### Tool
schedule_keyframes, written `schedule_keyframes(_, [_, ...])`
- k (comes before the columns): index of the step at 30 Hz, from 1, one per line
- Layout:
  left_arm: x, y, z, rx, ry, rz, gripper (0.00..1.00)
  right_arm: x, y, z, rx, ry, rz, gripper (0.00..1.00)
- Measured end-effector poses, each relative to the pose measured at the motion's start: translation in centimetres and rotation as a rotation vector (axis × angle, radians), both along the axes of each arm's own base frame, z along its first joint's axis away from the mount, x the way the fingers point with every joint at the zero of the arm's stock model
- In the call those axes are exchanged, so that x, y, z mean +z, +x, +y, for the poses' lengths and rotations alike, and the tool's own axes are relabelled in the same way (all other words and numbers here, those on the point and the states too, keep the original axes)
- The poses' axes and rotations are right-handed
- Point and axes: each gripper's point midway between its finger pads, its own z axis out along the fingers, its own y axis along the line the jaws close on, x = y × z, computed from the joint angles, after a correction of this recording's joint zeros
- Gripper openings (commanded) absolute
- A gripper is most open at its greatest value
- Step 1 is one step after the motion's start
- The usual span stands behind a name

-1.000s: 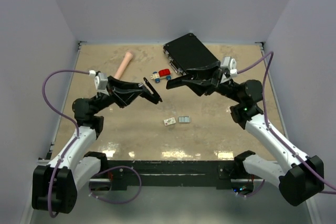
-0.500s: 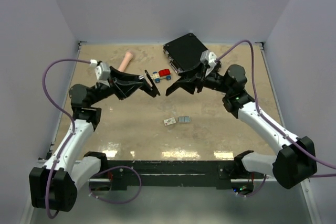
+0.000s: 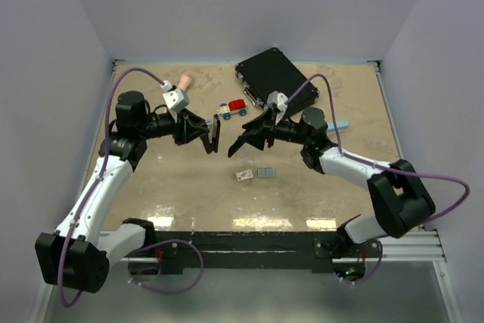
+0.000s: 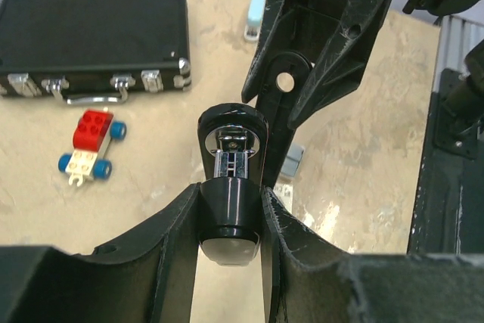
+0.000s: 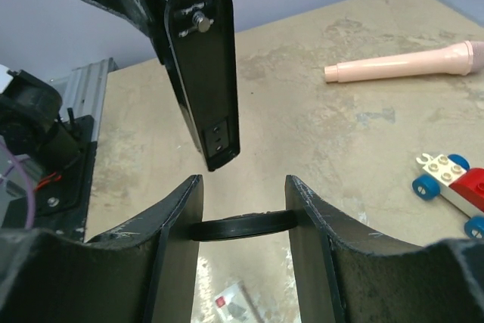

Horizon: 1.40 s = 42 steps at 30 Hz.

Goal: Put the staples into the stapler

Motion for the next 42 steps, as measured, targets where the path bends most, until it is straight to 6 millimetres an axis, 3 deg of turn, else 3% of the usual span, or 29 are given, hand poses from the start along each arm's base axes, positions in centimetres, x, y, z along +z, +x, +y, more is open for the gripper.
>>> schedule_keyframes(6, [-3.2,0.5,0.9,0.068,0.109,0.088,0.00,-4.4,1.1,3.0,0.044,0.031,0.022,0.01])
schedule_keyframes(9, [-4.1,0.5,1.2,0.088,0.137,0.117,0.00,-8.2,1.2,4.7,0.074,0.036,0.093,0.01])
schedule_keyframes(15, [-6.4,0.6,1.0,0.097,0.192,0.181,0.00,-16.7,0.8,5.1,0.065,-0.016,0.349,0.14])
schedule_keyframes(18, [-7.5,0.8,0.7,0.095,0.212,0.209,0.00,-18.7,0.4,4.5,0.042,-0.043,0.398,0.28])
schedule_keyframes(19, [-7.9,0.9,0.6,0.095,0.219,0.219,0.00,-18.9,0.2,4.4,0.038,-0.048,0.399,0.40])
schedule_keyframes(22, [-9.1,1.2,0.4,0.094,0.244,0.245,0.00,-18.9,0.5,4.2,0.021,-0.049,0.359,0.59])
schedule_keyframes(26, [-10.7,1.4,0.5,0.094,0.286,0.276,0.00,-18.1,0.8,3.9,0.011,-0.044,0.314,0.73])
schedule_keyframes(30, [-11.1,1.4,0.6,0.081,0.305,0.274,0.00,-14.6,1.6,3.2,0.001,-0.009,0.207,0.84])
schedule_keyframes(37, [-10.2,1.2,-0.7,-0.009,0.322,0.211,0.00,-5.6,1.9,3.2,0.054,0.034,-0.082,0.88])
schedule_keyframes(39, [-10.0,0.7,-1.3,-0.049,0.325,0.194,0.00,-4.3,1.3,3.5,0.090,0.027,-0.126,0.88])
schedule_keyframes(42, [-9.8,0.0,-1.8,-0.096,0.327,0.179,0.00,-4.0,0.3,4.0,0.145,-0.006,-0.148,0.88])
